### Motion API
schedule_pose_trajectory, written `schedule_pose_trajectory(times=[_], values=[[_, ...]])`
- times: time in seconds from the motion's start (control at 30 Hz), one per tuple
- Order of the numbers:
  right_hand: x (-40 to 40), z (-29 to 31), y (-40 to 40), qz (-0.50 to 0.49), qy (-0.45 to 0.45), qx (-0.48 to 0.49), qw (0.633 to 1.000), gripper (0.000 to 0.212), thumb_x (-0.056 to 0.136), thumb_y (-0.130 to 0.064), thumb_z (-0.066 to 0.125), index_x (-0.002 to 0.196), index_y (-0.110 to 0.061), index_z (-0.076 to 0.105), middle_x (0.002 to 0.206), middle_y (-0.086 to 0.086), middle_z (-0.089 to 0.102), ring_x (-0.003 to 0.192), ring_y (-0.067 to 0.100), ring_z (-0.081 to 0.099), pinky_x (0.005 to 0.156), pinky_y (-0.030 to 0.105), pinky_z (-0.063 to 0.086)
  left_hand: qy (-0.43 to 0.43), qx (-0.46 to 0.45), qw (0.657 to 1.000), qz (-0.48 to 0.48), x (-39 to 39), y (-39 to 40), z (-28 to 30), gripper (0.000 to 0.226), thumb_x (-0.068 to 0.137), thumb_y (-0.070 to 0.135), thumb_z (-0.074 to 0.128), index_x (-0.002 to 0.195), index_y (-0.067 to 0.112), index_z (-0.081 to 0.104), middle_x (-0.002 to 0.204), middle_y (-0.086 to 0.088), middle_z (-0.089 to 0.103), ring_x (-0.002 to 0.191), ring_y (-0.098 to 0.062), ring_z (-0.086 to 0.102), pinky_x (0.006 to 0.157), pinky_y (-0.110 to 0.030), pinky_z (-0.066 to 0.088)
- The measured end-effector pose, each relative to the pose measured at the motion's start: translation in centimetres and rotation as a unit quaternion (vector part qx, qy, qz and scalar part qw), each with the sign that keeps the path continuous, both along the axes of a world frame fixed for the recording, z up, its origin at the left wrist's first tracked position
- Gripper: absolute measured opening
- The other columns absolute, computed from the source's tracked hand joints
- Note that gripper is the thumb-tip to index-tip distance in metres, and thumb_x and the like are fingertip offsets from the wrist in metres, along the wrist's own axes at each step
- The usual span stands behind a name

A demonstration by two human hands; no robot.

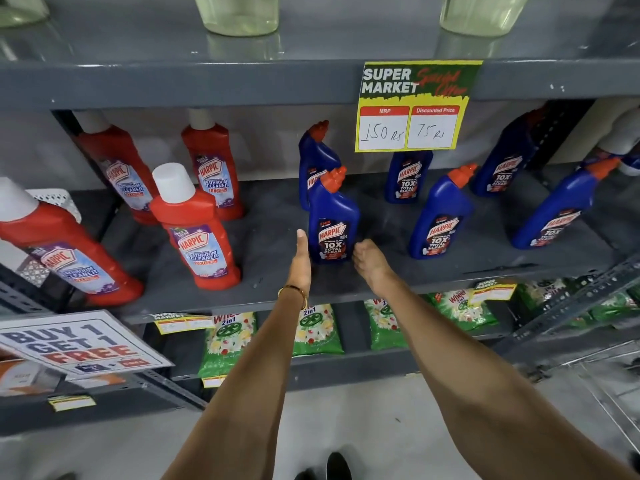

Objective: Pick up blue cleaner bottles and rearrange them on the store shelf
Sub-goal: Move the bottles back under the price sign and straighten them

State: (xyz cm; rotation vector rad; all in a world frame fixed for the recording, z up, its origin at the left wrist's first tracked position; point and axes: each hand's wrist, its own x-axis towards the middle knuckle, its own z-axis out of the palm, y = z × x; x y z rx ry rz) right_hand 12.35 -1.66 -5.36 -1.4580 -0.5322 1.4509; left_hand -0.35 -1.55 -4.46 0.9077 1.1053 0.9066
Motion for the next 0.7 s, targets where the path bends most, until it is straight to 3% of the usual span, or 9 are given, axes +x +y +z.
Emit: schedule_pose_trajectory(times=[0.13,0.27,0.37,0.43,0.5,0.57,0.6,0.67,0.7], values=[[0.1,0.0,-0.5,0.001,0.028,0.009,1.0,0.035,0.095,-0.021,0.026,0.111,-0.014,0.056,0.139,0.006,0.047,0.14,0.019,0.032,0.107,0.023,0.023,0.006,0.004,1.0,-0.008,-0.2,-0.6,0.1,0.071,0.084,0.066,0.014,0.133,0.022,0.041,0.141,-0.002,0.045,0.128,-0.015,0.039,0.113,-0.035,0.024],[-0.3,0.4,-1.1,-0.002,0.01,0.003,1.0,0.027,0.094,-0.018,0.028,0.081,-0.022,0.051,0.13,0.004,0.055,0.137,0.021,0.037,0.102,0.023,0.027,0.009,0.005,1.0,-0.003,-0.3,-0.9,0.0,0.07,0.084,0.066,0.016,0.133,0.023,0.041,0.141,-0.002,0.044,0.13,-0.016,0.038,0.114,-0.038,0.023],[0.0,0.2,-1.2,-0.005,0.001,-0.012,1.0,0.025,0.094,-0.021,0.03,0.085,-0.019,0.053,0.133,0.006,0.054,0.136,0.021,0.039,0.109,0.026,0.026,0.018,0.003,1.0,-0.001,-0.3,-0.9,-0.1,0.071,0.083,0.067,0.017,0.132,0.022,0.042,0.141,-0.002,0.045,0.13,-0.017,0.038,0.114,-0.04,0.023],[0.2,0.0,-1.1,-0.007,-0.011,-0.022,1.0,0.026,0.094,-0.022,0.03,0.083,-0.019,0.053,0.12,0.004,0.057,0.132,0.02,0.043,0.11,0.025,0.027,0.021,0.001,1.0,0.003,-0.3,-0.9,-0.3,0.07,0.083,0.067,0.019,0.132,0.022,0.042,0.141,-0.002,0.045,0.13,-0.017,0.038,0.114,-0.04,0.023],[0.4,-0.2,-0.9,-0.004,-0.001,-0.022,1.0,0.032,0.094,-0.024,0.028,0.101,-0.015,0.058,0.119,0.002,0.059,0.129,0.018,0.045,0.112,0.024,0.025,0.02,0.002,1.0,0.012,-0.3,-0.9,-0.3,0.069,0.084,0.066,0.021,0.13,0.022,0.044,0.14,-0.003,0.046,0.129,-0.018,0.04,0.114,-0.041,0.024],[0.5,-0.2,-0.9,-0.005,0.011,-0.023,1.0,0.047,0.094,-0.024,0.027,0.13,-0.004,0.048,0.137,0.008,0.053,0.134,0.02,0.041,0.109,0.024,0.026,0.022,0.004,0.999,0.023,-0.3,-0.8,-0.5,0.068,0.083,0.066,0.023,0.128,0.021,0.046,0.138,-0.005,0.049,0.127,-0.019,0.042,0.113,-0.043,0.027],[0.5,-0.3,-0.8,-0.004,0.006,-0.022,1.0,0.049,0.093,-0.024,0.028,0.134,-0.001,0.044,0.14,0.009,0.051,0.135,0.021,0.04,0.105,0.025,0.028,0.024,0.003,0.999,0.028,-0.3,-0.7,-0.5,0.069,0.083,0.067,0.024,0.128,0.02,0.047,0.137,-0.006,0.049,0.127,-0.02,0.043,0.112,-0.044,0.028],[0.5,-0.3,-0.8,-0.004,-0.021,-0.013,1.0,0.045,0.093,-0.023,0.031,0.126,-0.002,0.052,0.127,0.007,0.058,0.128,0.021,0.046,0.099,0.025,0.031,0.025,-0.002,0.999,0.036,-0.4,-0.7,-0.6,0.071,0.082,0.068,0.026,0.128,0.018,0.047,0.136,-0.007,0.05,0.125,-0.021,0.045,0.111,-0.044,0.029],[0.5,-0.5,-0.7,-0.004,-0.029,-0.011,0.999,0.037,0.092,-0.022,0.031,0.112,-0.008,0.059,0.113,0.002,0.06,0.119,0.019,0.051,0.101,0.026,0.031,0.024,-0.004,0.999,0.039,-0.4,-0.6,-0.6,0.073,0.081,0.069,0.027,0.128,0.017,0.048,0.135,-0.008,0.051,0.124,-0.021,0.046,0.111,-0.044,0.031]])
